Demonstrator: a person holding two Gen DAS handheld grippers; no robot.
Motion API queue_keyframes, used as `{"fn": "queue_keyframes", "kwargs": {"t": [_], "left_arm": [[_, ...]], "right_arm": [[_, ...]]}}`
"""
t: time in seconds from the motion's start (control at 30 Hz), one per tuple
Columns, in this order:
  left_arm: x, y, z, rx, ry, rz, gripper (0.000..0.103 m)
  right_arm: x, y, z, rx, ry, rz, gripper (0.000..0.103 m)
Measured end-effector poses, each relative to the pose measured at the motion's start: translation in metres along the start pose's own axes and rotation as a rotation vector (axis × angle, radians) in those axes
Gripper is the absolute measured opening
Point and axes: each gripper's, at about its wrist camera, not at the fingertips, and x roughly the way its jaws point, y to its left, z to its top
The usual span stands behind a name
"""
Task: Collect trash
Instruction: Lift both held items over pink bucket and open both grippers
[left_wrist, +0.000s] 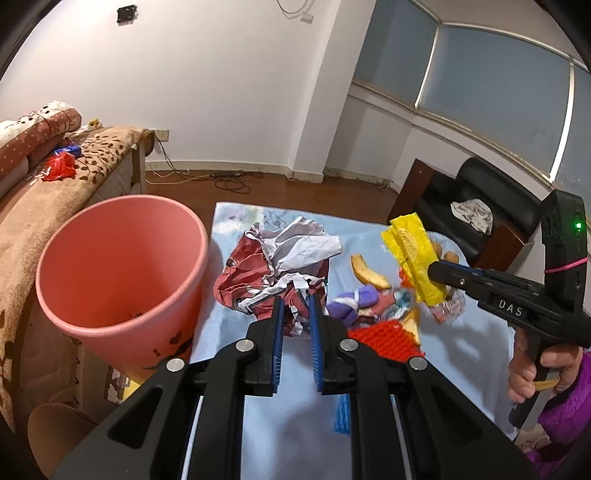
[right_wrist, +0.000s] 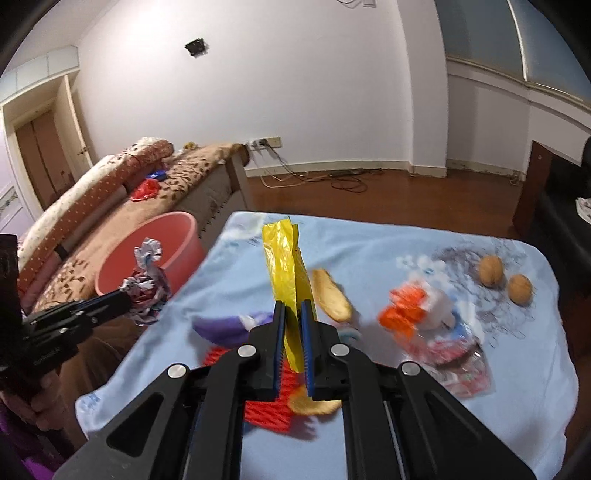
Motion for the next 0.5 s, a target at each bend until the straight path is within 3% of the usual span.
{"fn": "queue_keyframes", "kwargs": {"t": [0.5], "left_arm": [[-0.028, 0.044, 0.020, -0.053, -0.138, 0.167, 0.013]], "right_arm": [[0.040, 0.087, 0.052, -0.053, 0.002, 0.177, 0.008]]}}
